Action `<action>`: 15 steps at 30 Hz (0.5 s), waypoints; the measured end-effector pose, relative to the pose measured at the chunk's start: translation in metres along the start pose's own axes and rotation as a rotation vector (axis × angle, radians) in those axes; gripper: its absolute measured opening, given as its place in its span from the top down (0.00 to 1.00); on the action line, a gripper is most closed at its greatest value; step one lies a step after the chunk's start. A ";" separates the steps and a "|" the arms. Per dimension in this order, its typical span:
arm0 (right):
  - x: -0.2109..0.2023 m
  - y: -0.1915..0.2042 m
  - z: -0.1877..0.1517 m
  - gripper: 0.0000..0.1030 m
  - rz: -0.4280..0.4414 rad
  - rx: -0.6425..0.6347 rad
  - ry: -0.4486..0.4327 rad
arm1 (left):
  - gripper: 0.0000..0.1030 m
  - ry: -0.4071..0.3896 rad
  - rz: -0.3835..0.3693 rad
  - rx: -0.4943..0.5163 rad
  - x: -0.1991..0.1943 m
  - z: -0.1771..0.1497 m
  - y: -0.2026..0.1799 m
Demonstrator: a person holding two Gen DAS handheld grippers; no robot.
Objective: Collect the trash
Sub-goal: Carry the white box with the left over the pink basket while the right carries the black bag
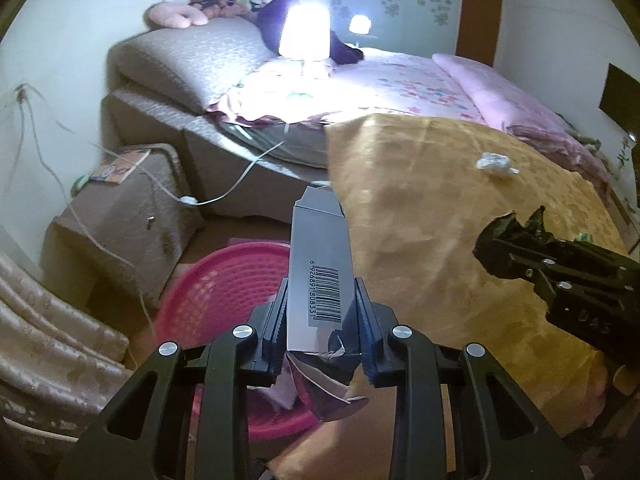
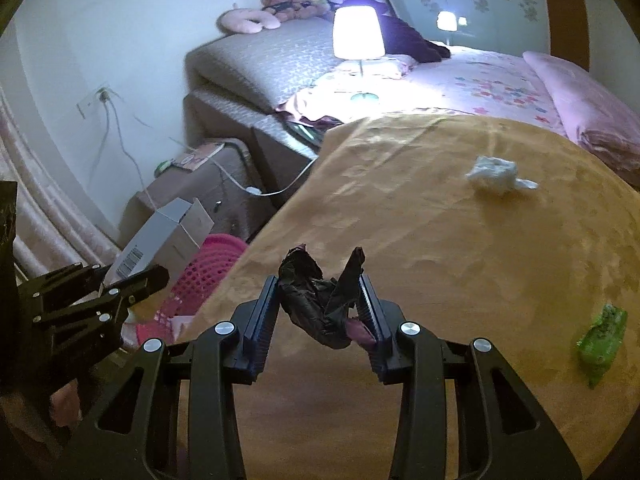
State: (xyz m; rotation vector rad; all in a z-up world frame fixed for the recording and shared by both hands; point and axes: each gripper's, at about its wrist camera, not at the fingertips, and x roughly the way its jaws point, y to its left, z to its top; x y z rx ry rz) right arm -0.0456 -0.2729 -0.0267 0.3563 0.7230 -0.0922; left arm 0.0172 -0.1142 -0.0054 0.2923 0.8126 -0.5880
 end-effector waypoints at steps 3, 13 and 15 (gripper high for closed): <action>0.003 0.016 0.004 0.63 0.010 -0.025 0.002 | 0.73 0.003 0.021 -0.024 -0.001 -0.003 0.016; 0.010 0.068 0.026 0.63 0.070 -0.105 0.010 | 0.73 0.011 0.063 -0.132 0.006 -0.008 0.064; 0.015 0.077 0.031 0.63 0.089 -0.112 0.019 | 0.73 0.015 0.072 -0.149 0.009 -0.009 0.071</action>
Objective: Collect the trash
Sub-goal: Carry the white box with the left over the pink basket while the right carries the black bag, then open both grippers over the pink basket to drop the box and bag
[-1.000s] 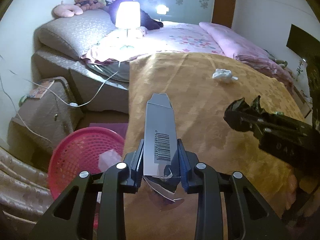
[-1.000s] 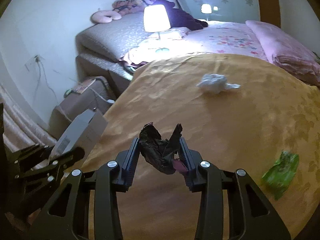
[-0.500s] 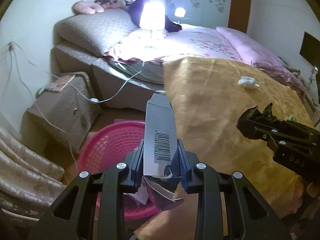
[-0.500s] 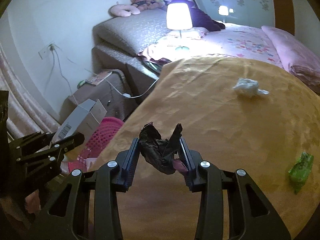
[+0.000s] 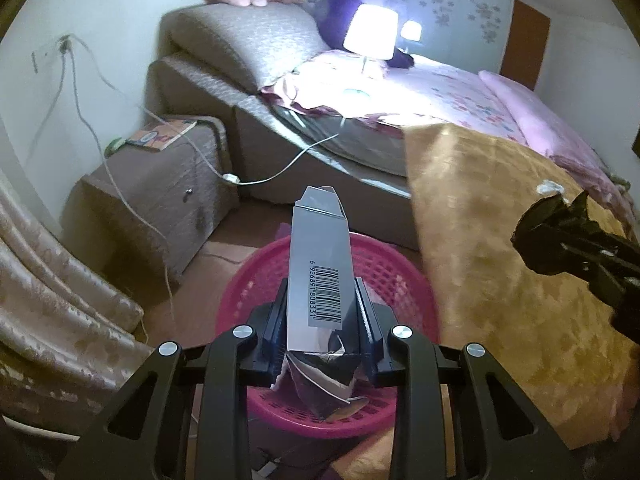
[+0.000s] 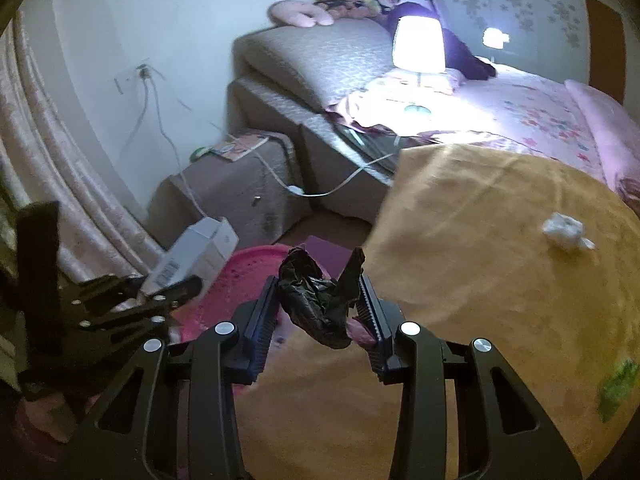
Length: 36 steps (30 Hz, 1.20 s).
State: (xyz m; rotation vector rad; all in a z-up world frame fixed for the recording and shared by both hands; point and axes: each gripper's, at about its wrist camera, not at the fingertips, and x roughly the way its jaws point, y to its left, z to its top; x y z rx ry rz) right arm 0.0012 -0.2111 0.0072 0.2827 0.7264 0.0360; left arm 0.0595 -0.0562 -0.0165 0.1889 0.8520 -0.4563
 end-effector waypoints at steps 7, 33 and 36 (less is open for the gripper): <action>0.029 0.021 0.008 0.63 0.045 -0.002 0.047 | 0.73 0.033 0.016 -0.034 0.018 -0.004 0.021; 0.091 0.018 0.000 0.56 0.079 0.066 0.173 | 0.61 0.114 0.029 -0.051 0.058 -0.019 0.028; 0.090 0.016 -0.001 0.50 0.082 0.074 0.169 | 0.51 0.106 0.029 -0.050 0.055 -0.020 0.028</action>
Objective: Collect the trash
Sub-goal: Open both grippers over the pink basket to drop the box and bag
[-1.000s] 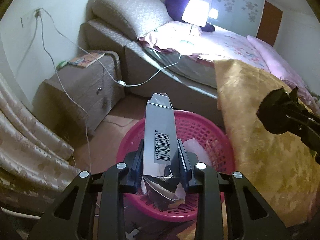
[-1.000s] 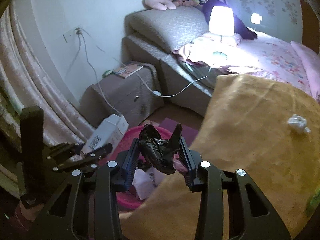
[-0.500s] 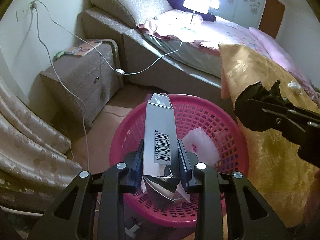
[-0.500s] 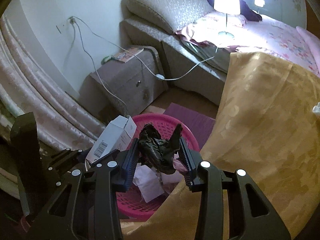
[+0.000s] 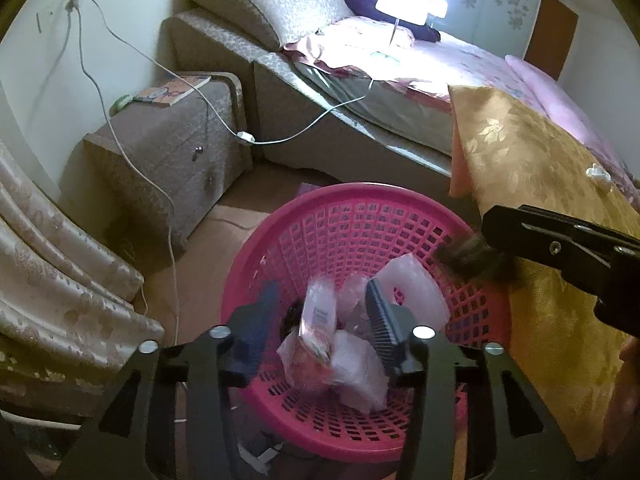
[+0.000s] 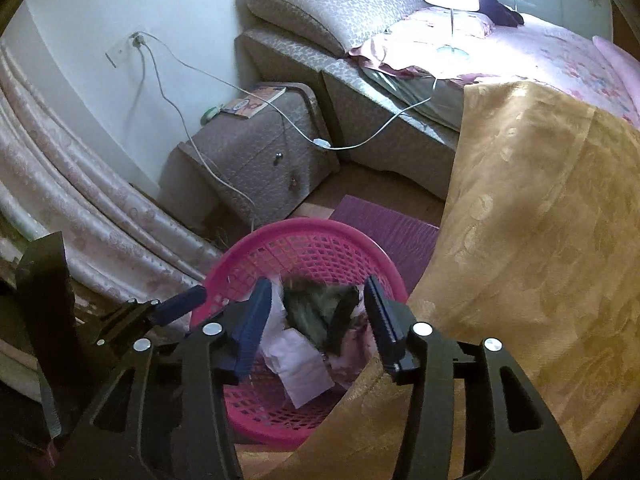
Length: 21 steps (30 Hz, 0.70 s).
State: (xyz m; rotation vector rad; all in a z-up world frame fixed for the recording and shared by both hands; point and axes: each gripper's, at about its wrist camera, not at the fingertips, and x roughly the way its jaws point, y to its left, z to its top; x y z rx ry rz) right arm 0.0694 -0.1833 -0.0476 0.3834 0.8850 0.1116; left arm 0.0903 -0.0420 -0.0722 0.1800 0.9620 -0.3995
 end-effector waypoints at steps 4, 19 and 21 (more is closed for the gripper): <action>-0.003 -0.002 -0.001 0.46 0.000 0.012 -0.010 | 0.44 -0.001 0.000 -0.009 0.000 0.002 0.002; -0.044 -0.015 -0.025 0.44 -0.047 0.014 -0.089 | 0.37 -0.034 -0.015 -0.032 -0.016 0.006 0.000; -0.052 -0.020 -0.032 0.44 -0.066 0.017 -0.105 | 0.37 -0.043 -0.017 -0.025 -0.020 0.006 -0.003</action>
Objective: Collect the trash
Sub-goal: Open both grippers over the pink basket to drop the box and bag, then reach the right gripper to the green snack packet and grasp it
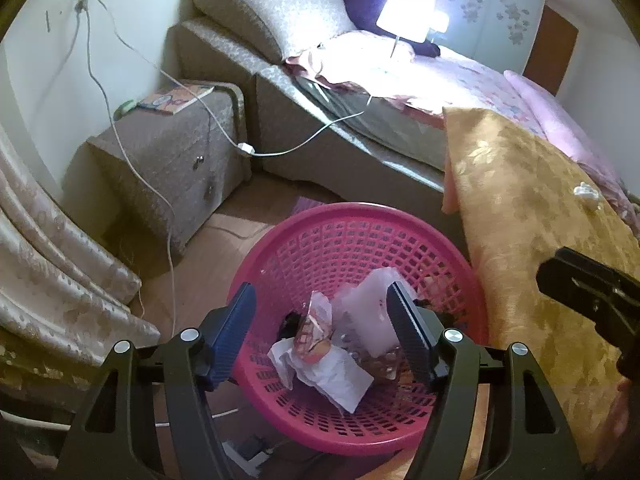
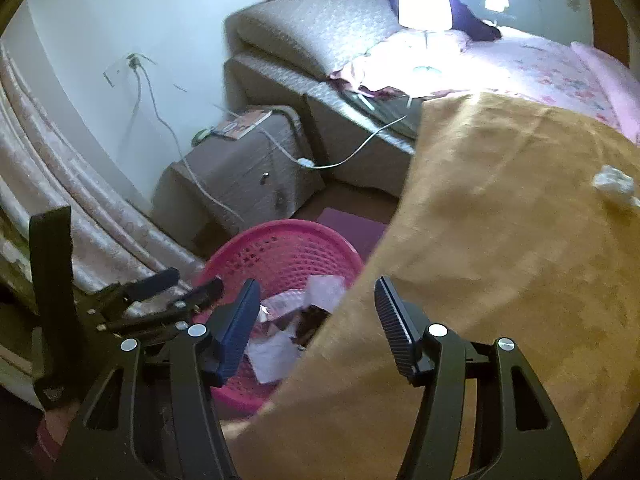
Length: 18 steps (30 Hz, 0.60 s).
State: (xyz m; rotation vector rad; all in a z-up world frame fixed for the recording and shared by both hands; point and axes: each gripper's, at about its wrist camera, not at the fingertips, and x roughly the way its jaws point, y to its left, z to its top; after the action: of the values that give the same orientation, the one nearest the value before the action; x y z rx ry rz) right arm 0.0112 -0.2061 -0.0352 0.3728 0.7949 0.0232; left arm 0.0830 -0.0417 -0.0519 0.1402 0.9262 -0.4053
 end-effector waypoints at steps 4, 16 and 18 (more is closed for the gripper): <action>-0.018 -0.016 -0.010 0.44 -0.049 0.017 -0.039 | 0.37 -0.019 -0.017 0.018 -0.010 0.001 -0.010; -0.078 -0.098 -0.040 0.43 -0.234 0.161 -0.136 | 0.37 -0.052 -0.099 0.131 -0.031 -0.005 -0.064; -0.089 -0.116 -0.046 0.40 -0.287 0.190 -0.158 | 0.37 -0.054 -0.109 0.145 -0.033 -0.006 -0.071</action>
State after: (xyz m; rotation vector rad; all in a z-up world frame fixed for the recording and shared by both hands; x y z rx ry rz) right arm -0.0981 -0.3137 -0.0418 0.4313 0.6894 -0.3487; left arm 0.0329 -0.0959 -0.0251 0.2107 0.8539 -0.5747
